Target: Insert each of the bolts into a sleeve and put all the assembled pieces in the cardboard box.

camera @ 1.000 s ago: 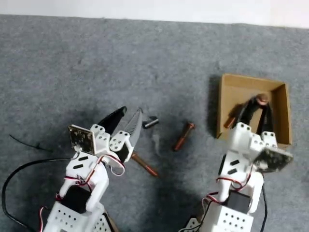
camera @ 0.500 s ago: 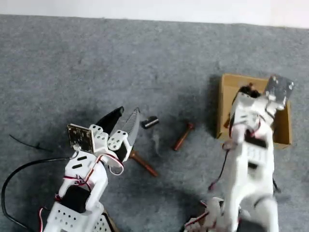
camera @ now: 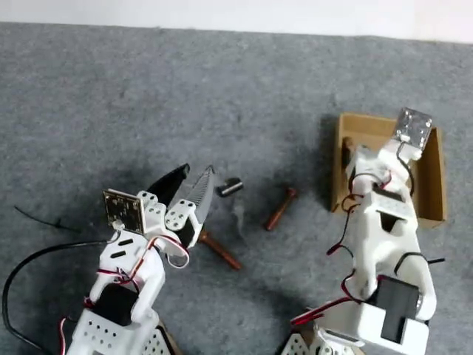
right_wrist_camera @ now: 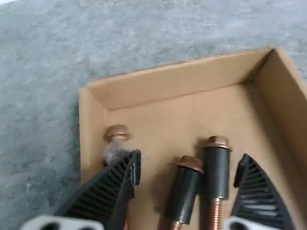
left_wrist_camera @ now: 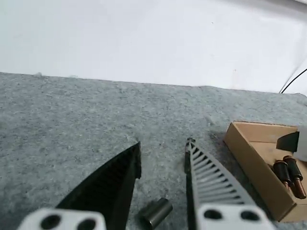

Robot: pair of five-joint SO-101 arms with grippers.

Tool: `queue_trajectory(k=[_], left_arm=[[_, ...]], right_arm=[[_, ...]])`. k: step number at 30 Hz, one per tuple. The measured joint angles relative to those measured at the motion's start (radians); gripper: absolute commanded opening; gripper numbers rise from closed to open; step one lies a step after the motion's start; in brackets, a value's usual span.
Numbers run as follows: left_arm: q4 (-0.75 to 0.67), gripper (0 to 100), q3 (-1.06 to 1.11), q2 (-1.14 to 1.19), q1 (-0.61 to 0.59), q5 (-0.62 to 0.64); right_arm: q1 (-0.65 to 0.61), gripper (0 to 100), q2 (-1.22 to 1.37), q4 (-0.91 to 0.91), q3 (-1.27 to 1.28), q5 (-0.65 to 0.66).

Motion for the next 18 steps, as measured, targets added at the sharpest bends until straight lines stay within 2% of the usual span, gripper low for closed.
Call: queue_trajectory(k=[3, 6, 11, 15, 18], left_arm=[[0.000, 15, 0.000, 0.000, 0.000, 0.000], [0.000, 15, 0.000, 0.000, -0.015, 0.000], [-0.031, 15, 0.000, 0.000, -0.183, 0.000], [-0.044, 15, 0.000, 0.000, -0.224, 0.000], [-0.044, 15, 0.000, 0.000, -0.235, 0.000]], right_arm=[[-0.052, 28.4, -0.110, 0.075, 0.040, 0.000], [-0.158, 28.4, -0.275, 0.152, 0.120, 0.000], [-0.368, 28.4, -0.534, 0.278, 0.250, 0.000], [-0.520, 28.4, -0.583, 0.397, 0.279, 0.000], [-0.562, 28.4, -0.569, 0.413, 0.279, 0.000]])
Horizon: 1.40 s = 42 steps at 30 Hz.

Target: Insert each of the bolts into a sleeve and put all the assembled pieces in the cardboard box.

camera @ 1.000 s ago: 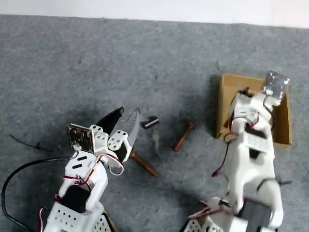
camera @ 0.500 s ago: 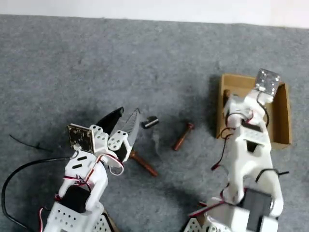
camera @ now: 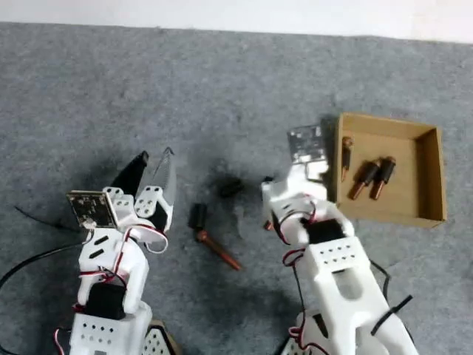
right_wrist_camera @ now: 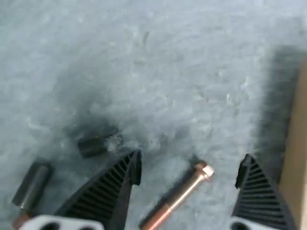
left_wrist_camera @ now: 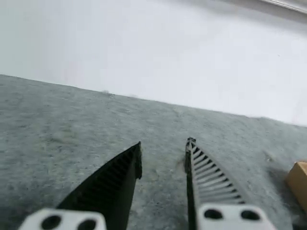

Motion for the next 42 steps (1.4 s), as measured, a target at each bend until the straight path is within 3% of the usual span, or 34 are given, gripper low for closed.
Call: queue_trajectory(k=[8, 15, 23, 31, 42], left_arm=[[-0.002, 15, 0.000, 0.000, -0.097, 0.000], [-0.003, 15, 0.000, 0.000, -0.207, 0.017], [-0.003, 15, 0.000, 0.000, -0.226, 0.087], [-0.003, 15, 0.000, 0.000, -0.226, 0.087], [-0.003, 15, 0.000, 0.000, -0.226, 0.092]], right_arm=[[-0.141, 28.4, 0.115, 0.002, -0.014, 0.000], [-0.307, 28.4, 0.288, 0.002, -0.201, -0.012], [-0.338, 28.4, 0.598, 0.002, -0.470, -0.244], [-0.301, 28.4, 0.755, 0.002, -0.519, -0.681], [-0.290, 26.9, 0.821, 0.002, -0.539, -0.713]])
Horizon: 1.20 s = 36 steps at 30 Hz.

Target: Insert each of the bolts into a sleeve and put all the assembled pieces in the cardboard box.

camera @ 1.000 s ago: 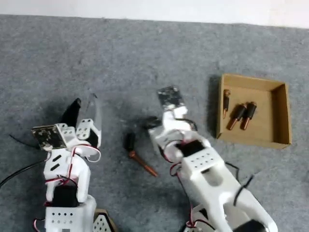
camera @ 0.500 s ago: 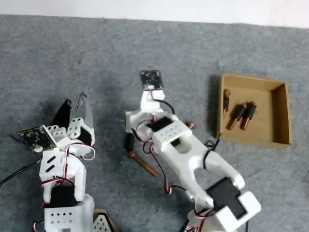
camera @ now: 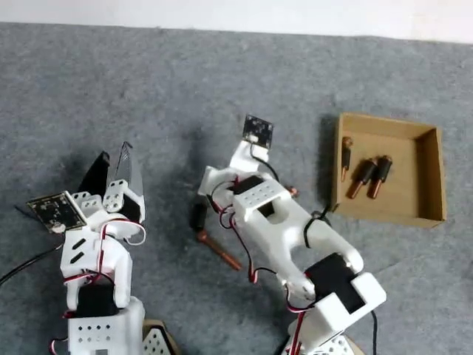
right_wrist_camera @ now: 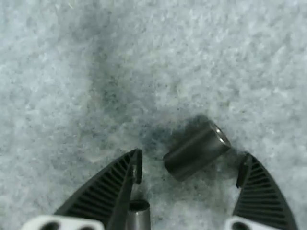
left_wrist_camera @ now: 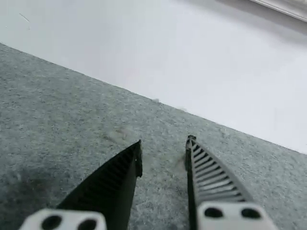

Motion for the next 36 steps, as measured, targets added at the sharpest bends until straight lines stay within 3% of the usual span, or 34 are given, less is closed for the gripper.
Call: queue_trajectory(k=[8, 19, 36], left_arm=[[0.000, 15, 0.000, 0.000, 0.000, 0.000], [0.000, 15, 0.000, 0.000, 0.000, 0.000], [0.000, 15, 0.000, 0.000, 0.000, 0.000]], right_arm=[[0.054, 5.7, 0.044, 0.006, -0.002, -0.003], [0.098, 0.3, 0.051, 0.011, -0.002, -0.003], [0.141, 0.5, 0.038, 0.011, -0.002, 0.049]])
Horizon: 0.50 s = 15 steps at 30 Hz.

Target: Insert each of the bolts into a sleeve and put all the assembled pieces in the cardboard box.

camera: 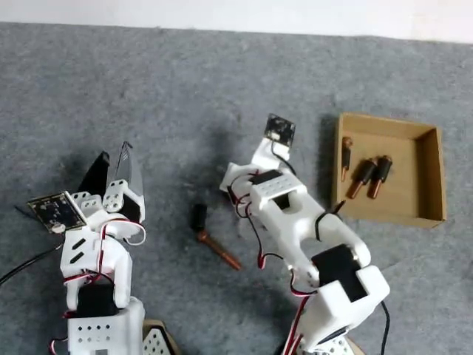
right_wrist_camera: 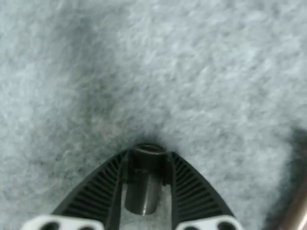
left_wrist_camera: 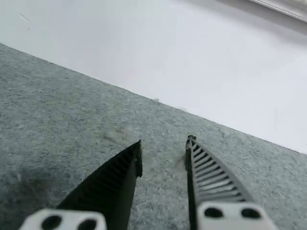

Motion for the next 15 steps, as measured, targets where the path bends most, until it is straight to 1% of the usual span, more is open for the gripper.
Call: queue_trajectory(k=[4, 8, 15], left_arm=[[0.000, 15, 0.000, 0.000, 0.000, 0.000], [0.000, 15, 0.000, 0.000, 0.000, 0.000], [0.000, 15, 0.000, 0.000, 0.003, 0.000]], right_arm=[[0.028, 0.5, -0.077, 0.000, 0.011, 0.087], [0.037, 0.5, -0.226, 0.000, 0.104, 0.196], [0.063, 0.5, -0.445, 0.000, 0.226, 0.226]])
